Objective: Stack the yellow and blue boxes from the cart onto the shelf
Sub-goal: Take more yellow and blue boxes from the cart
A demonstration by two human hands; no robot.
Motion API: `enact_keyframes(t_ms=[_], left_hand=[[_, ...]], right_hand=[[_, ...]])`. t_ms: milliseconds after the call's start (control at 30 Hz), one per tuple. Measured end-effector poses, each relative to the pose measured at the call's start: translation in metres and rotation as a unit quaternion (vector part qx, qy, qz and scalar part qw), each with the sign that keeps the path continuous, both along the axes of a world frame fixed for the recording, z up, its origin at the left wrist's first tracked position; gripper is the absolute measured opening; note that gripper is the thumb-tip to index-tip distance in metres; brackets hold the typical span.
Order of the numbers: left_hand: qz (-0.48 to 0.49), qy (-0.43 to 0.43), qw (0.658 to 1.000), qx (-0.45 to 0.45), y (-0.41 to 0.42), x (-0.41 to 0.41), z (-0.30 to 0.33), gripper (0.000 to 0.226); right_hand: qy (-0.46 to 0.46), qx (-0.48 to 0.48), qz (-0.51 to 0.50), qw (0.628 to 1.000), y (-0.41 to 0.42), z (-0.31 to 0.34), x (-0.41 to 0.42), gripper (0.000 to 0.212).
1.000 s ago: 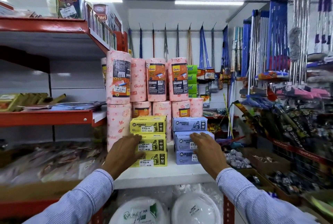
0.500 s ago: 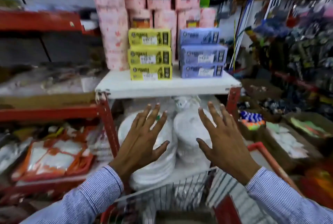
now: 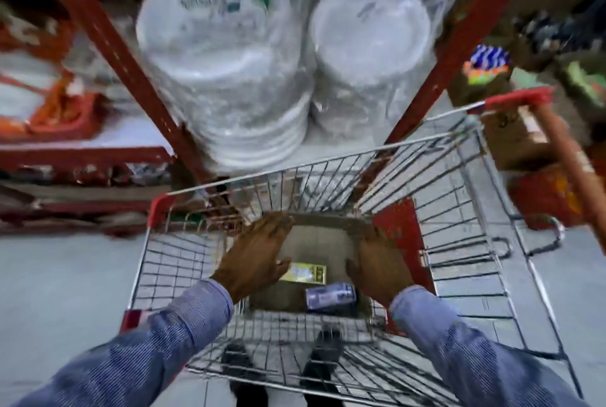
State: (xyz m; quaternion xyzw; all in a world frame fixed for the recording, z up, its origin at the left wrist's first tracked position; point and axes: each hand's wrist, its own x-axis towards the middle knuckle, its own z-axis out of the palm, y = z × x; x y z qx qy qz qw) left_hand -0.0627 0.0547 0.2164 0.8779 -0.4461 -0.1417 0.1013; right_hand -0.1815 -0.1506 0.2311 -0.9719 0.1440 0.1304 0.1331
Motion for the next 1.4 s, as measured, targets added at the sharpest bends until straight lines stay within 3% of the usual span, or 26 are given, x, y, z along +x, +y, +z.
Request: enact_keyframes(t_ms=[167, 267, 567, 733, 900, 1000, 1133, 1400], left_hand=[[0.018, 0.1, 0.991, 0.089, -0.009, -0.017, -0.101, 0.076], [0.028, 0.164, 0.978, 0.125, -0.017, -0.021, -0.138, 0.075], [0.013, 0.187, 0.975, 0.122, -0.034, -0.02, -0.199, 0.066], [0.02, 0.17, 0.977, 0.128, -0.037, -0.013, -0.192, 0.061], [0.064, 0.125, 0.986, 0.093, -0.036, 0.004, -0.133, 0.06], [0.081, 0.076, 0.993, 0.026, -0.025, 0.019, -0.07, 0.056], [0.102, 0.035, 0.993, -0.055, -0.008, 0.042, 0.038, 0.036], [0.159, -0.142, 0.968, -0.134, 0.033, 0.067, 0.242, 0.061]], right_hand=[[0.172, 0.035, 0.053, 0.983, 0.0, -0.097, -0.003, 0.048], [0.216, 0.037, 0.078, 0.973, 0.002, -0.139, -0.005, 0.042], [0.228, 0.008, 0.113, 0.967, 0.011, -0.191, -0.015, 0.025], [0.207, 0.003, 0.118, 0.971, 0.006, -0.189, -0.012, 0.022], [0.16, -0.009, 0.123, 0.979, 0.002, -0.149, 0.004, 0.031], [0.147, -0.007, 0.123, 0.981, 0.0, -0.093, 0.023, 0.04], [0.053, -0.034, 0.113, 0.992, -0.004, 0.003, 0.046, 0.039], [-0.132, -0.119, 0.076, 0.981, 0.0, 0.2, 0.071, 0.031]])
